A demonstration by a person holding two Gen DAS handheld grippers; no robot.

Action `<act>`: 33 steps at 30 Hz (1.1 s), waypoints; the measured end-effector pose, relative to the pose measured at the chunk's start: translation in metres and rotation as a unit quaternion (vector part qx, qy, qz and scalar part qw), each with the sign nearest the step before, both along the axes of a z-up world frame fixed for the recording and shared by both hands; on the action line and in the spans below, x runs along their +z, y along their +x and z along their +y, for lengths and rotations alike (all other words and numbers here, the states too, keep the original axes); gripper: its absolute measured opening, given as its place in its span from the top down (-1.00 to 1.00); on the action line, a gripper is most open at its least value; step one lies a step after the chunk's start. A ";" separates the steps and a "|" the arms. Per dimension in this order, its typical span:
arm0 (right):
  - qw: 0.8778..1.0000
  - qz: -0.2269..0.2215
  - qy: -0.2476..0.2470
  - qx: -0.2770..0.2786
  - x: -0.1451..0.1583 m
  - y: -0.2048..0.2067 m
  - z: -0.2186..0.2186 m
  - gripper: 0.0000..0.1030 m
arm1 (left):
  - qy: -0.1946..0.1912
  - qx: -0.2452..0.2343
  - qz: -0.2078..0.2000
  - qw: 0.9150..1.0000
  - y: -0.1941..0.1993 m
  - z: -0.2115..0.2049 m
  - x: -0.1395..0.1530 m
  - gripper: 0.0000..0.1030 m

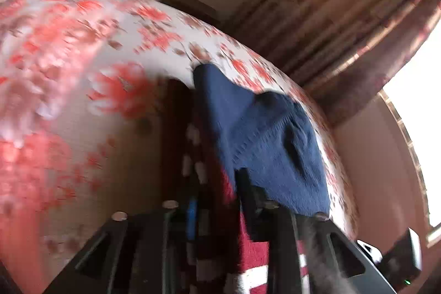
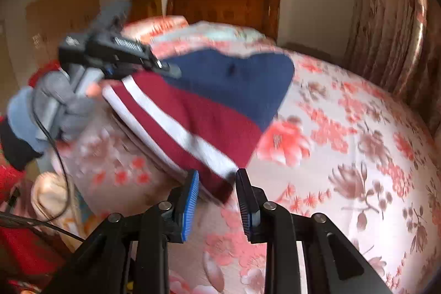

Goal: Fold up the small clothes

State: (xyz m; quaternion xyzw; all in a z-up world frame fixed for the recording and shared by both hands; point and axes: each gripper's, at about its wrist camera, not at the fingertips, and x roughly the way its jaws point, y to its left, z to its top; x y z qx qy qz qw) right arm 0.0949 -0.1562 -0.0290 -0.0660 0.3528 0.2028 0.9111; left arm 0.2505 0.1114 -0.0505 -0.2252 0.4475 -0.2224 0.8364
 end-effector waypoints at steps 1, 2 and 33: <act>1.000 -0.011 0.011 0.004 0.005 -0.002 -0.001 0.46 | 0.010 0.024 -0.017 1.000 -0.006 0.006 0.009 -1.00; 0.999 -0.023 0.021 0.007 0.011 -0.004 -0.001 0.46 | 0.024 0.045 -0.039 0.998 -0.014 0.010 0.020 -1.00; 0.999 0.014 -0.049 0.013 0.002 0.121 0.019 0.46 | 0.094 -0.014 -0.018 0.995 0.061 -0.074 0.028 -1.00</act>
